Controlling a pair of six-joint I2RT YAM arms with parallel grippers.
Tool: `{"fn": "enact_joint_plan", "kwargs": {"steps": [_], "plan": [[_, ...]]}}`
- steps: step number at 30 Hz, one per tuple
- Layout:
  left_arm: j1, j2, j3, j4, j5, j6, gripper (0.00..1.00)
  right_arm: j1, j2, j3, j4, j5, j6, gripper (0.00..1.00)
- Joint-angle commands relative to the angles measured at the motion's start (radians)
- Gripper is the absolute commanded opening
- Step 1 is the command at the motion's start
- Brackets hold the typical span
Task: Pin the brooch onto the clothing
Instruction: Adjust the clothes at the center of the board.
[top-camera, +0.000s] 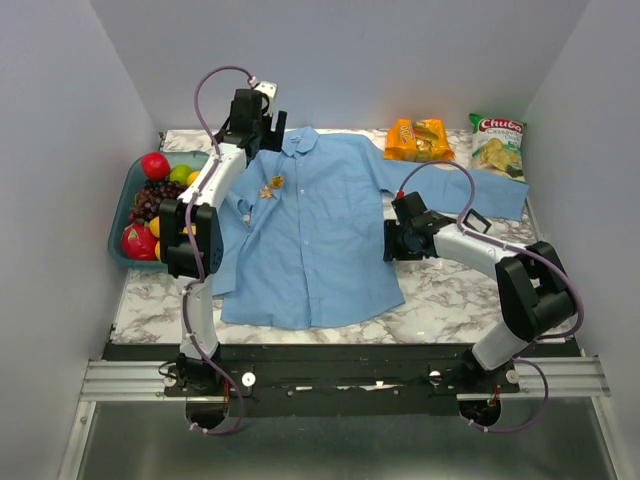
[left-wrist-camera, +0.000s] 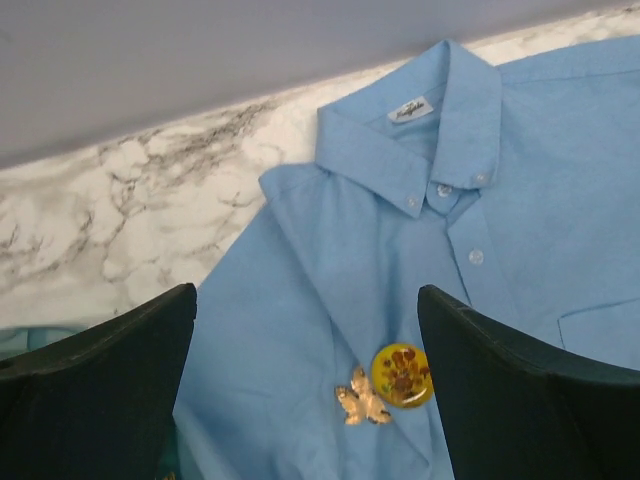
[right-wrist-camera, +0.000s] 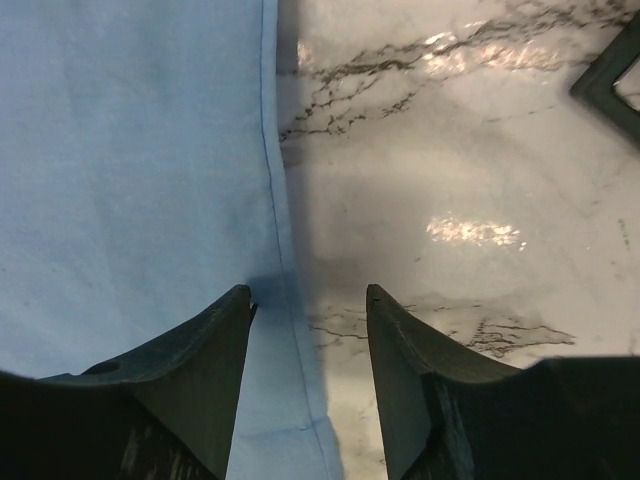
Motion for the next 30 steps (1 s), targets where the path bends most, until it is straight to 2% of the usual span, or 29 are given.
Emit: {"fn": "enact_joint_plan", "kwargs": {"steps": [1,6,10,13,17,20,21,23,27,30], "plan": [[0.032,-0.067,-0.171,-0.079,-0.087,-0.108,0.99,-0.004,0.037,-0.025,0.030,-0.080,0.006,0.57],[0.042,-0.071,-0.240,-0.141,-0.158,-0.128,0.99,-0.004,0.048,-0.040,0.050,-0.120,0.022,0.57],[0.046,-0.023,-0.224,-0.197,-0.170,-0.133,0.99,-0.002,0.062,-0.044,0.068,-0.134,0.029,0.56],[0.048,0.021,-0.222,-0.210,-0.168,-0.128,0.98,-0.002,0.082,-0.042,0.070,-0.135,0.042,0.51],[0.059,0.060,-0.218,-0.208,-0.153,-0.127,0.81,-0.002,0.085,-0.042,0.070,-0.122,0.066,0.37],[0.069,0.083,-0.219,-0.210,-0.141,-0.131,0.67,-0.002,0.077,-0.047,0.067,-0.120,0.074,0.21],[0.074,0.087,-0.221,-0.210,-0.141,-0.133,0.59,-0.004,0.071,-0.048,0.065,-0.117,0.075,0.12],[0.086,0.092,-0.230,-0.207,-0.142,-0.136,0.51,-0.004,0.048,-0.054,0.044,-0.099,0.085,0.01],[0.109,0.097,-0.245,-0.199,-0.142,-0.145,0.31,-0.025,-0.022,-0.073,-0.001,-0.033,0.102,0.01],[0.123,0.097,-0.254,-0.194,-0.142,-0.148,0.30,-0.056,-0.083,-0.088,-0.039,-0.001,0.111,0.01]]}}
